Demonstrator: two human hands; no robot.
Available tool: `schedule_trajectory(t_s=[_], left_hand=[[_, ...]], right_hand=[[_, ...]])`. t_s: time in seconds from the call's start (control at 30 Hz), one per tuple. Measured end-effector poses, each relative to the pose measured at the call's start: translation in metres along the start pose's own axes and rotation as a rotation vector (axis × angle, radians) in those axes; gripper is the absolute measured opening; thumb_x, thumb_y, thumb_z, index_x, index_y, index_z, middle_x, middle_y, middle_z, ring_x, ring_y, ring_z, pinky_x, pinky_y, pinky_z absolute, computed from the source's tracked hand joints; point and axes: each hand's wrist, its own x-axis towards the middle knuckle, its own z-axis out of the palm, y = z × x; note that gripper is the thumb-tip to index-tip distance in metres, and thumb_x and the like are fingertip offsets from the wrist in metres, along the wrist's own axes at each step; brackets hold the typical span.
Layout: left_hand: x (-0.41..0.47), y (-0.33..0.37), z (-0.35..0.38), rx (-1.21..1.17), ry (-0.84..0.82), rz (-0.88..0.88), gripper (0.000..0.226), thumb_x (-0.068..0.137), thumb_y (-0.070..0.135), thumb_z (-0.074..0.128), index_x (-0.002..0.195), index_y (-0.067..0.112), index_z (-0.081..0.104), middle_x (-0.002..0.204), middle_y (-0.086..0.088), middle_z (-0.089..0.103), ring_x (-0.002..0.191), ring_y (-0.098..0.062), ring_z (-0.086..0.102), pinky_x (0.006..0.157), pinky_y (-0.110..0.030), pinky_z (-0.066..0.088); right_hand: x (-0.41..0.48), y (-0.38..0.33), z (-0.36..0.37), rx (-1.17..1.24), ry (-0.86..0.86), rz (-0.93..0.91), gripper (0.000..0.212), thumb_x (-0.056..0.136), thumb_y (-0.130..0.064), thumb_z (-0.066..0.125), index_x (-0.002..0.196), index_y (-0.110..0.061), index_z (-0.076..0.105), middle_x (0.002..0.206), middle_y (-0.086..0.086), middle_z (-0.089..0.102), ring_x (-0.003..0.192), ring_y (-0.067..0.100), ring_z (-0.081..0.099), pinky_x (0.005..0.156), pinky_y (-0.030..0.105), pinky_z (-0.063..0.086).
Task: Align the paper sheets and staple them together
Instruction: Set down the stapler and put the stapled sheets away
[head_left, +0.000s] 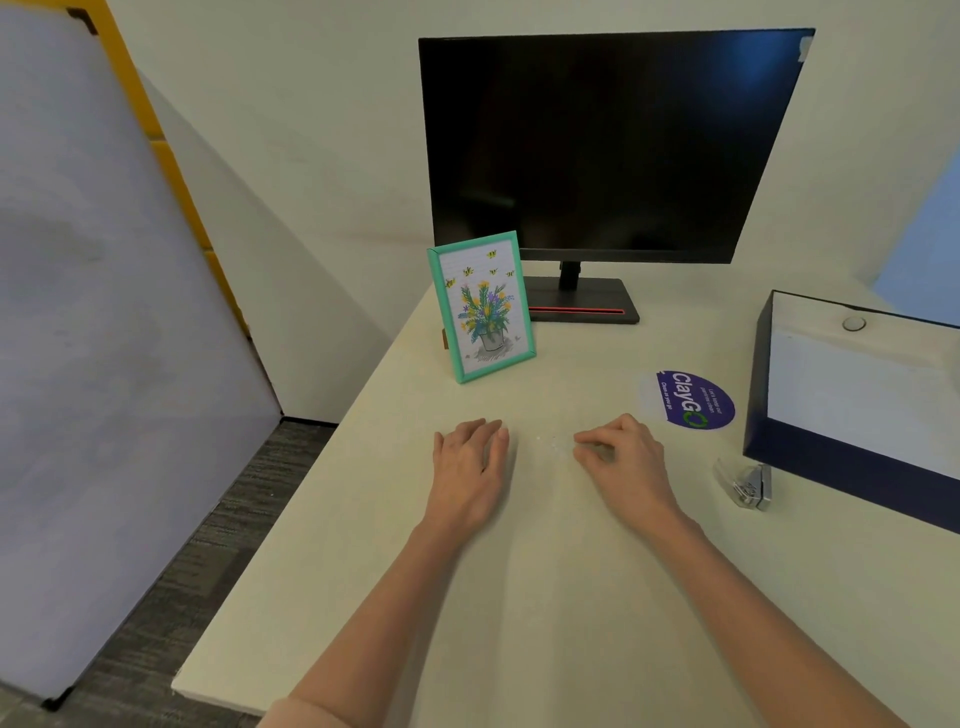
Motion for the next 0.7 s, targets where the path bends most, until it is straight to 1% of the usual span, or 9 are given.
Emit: schedule_trajectory(t_s=[0.17,0.3,0.33,0.4,0.47,0.5,0.57,0.63,0.7], left_hand=[[0.001,-0.002,0.001,0.007,0.008,0.003,0.044,0.098,0.041,0.036,0.13,0.019,0.055,0.136,0.0,0.052,0.133,-0.016,0.039,0.116,-0.049,0.016],[0.0,0.0,0.001,0.016,0.017,0.001,0.043,0.099,0.04,0.036,0.13,0.019,0.055,0.136,0.0,0.052,0.133,-0.017,0.039,0.116,-0.048,0.016],[0.0,0.0,0.001,0.016,0.017,-0.002,0.042,0.099,0.04,0.035,0.13,0.019,0.055,0.136,0.0,0.052,0.133,-0.017,0.039,0.116,-0.047,0.015],[-0.001,0.001,0.0,0.014,0.017,-0.01,0.042,0.099,0.039,0.035,0.13,0.019,0.055,0.136,0.0,0.052,0.133,-0.017,0.039,0.117,-0.047,0.013],[0.0,0.002,-0.001,0.005,0.02,-0.016,0.042,0.099,0.039,0.035,0.13,0.02,0.055,0.136,0.0,0.052,0.133,-0.017,0.038,0.118,-0.047,0.011],[0.0,0.002,-0.001,0.003,0.02,-0.016,0.042,0.099,0.039,0.034,0.13,0.02,0.055,0.136,0.001,0.052,0.133,-0.016,0.038,0.119,-0.046,0.011],[-0.001,0.002,-0.001,0.004,0.022,-0.012,0.041,0.1,0.038,0.034,0.129,0.02,0.056,0.136,0.001,0.052,0.133,-0.016,0.038,0.118,-0.047,0.012],[-0.001,0.002,0.0,0.003,0.027,-0.011,0.04,0.1,0.038,0.034,0.129,0.02,0.056,0.135,0.001,0.053,0.132,-0.016,0.039,0.118,-0.047,0.012],[-0.001,0.002,0.0,0.001,0.025,-0.011,0.04,0.1,0.037,0.034,0.129,0.02,0.056,0.136,0.002,0.053,0.132,-0.016,0.039,0.118,-0.047,0.012]], right_hand=[[-0.002,0.008,-0.004,-0.056,0.023,0.038,0.002,0.078,-0.037,0.071,0.078,-0.036,0.07,0.094,-0.011,0.045,0.095,0.009,0.038,0.085,0.03,0.023],[0.01,-0.008,0.009,-0.03,-0.064,-0.025,0.002,0.077,-0.037,0.071,0.077,-0.036,0.07,0.095,-0.011,0.047,0.098,0.009,0.039,0.088,0.033,0.024],[0.013,-0.01,0.009,-0.024,-0.081,-0.038,0.001,0.078,-0.035,0.071,0.079,-0.034,0.07,0.095,-0.011,0.049,0.1,0.01,0.042,0.088,0.033,0.025],[0.021,-0.009,0.003,0.039,-0.113,-0.069,0.011,0.08,-0.024,0.069,0.09,-0.029,0.07,0.098,-0.008,0.054,0.105,0.013,0.05,0.094,0.034,0.032],[0.027,-0.003,-0.009,0.081,-0.201,-0.148,0.029,0.083,-0.014,0.065,0.11,-0.024,0.067,0.113,-0.004,0.059,0.116,0.017,0.052,0.102,0.035,0.037],[0.029,-0.001,-0.013,0.043,-0.28,-0.206,0.038,0.086,-0.013,0.062,0.122,-0.024,0.062,0.126,-0.005,0.057,0.124,0.016,0.048,0.107,0.031,0.034],[0.029,-0.002,-0.016,-0.099,-0.452,-0.326,0.046,0.093,-0.016,0.054,0.137,-0.03,0.049,0.148,-0.011,0.041,0.138,0.01,0.034,0.113,0.024,0.022],[0.028,-0.005,-0.013,-0.211,-0.54,-0.432,0.044,0.098,-0.019,0.046,0.14,-0.032,0.045,0.152,-0.013,0.034,0.14,0.007,0.029,0.114,0.021,0.018],[0.028,-0.009,-0.012,-0.279,-0.532,-0.495,0.037,0.1,-0.023,0.041,0.136,-0.029,0.052,0.148,-0.01,0.043,0.136,0.01,0.037,0.112,0.024,0.025]])
